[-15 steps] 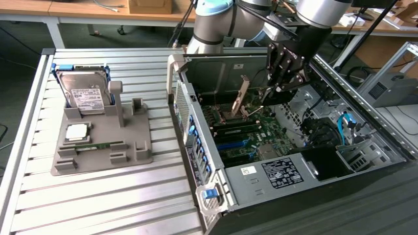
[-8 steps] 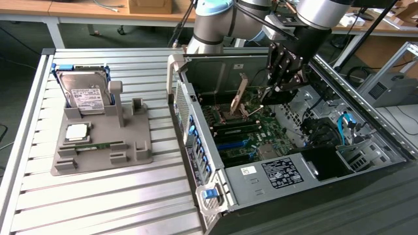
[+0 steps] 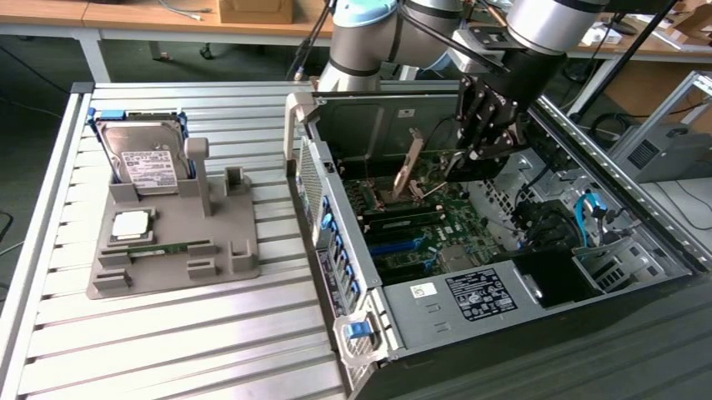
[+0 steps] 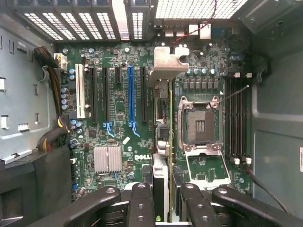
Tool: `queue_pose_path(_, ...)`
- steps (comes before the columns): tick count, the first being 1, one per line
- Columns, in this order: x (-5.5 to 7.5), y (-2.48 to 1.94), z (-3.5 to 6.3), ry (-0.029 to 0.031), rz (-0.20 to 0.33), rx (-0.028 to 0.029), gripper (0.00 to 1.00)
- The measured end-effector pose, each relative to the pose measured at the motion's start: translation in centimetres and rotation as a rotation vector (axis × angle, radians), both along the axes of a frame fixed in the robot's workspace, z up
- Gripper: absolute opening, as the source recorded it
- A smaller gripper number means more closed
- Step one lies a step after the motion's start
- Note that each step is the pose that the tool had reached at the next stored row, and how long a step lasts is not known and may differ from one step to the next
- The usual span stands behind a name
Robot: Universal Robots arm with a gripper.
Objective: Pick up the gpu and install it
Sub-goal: 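Insert the gpu into the slot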
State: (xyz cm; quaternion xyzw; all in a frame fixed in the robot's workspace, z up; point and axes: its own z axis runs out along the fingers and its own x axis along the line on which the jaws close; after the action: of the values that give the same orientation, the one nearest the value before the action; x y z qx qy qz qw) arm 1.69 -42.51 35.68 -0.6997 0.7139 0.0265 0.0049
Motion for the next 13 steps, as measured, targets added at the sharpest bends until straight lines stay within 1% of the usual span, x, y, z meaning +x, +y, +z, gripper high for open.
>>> queue_pose_path(7,-0.06,-0.17,-0.07,0.0,0.0,0.0,0.27)
queue_pose_path(9,-0.07,-0.59,-0.26,0.0,0.0,0.0,0.27)
queue_pose_path(13,-0.07,-0.65,-0.29,0.0,0.0,0.0,0.27)
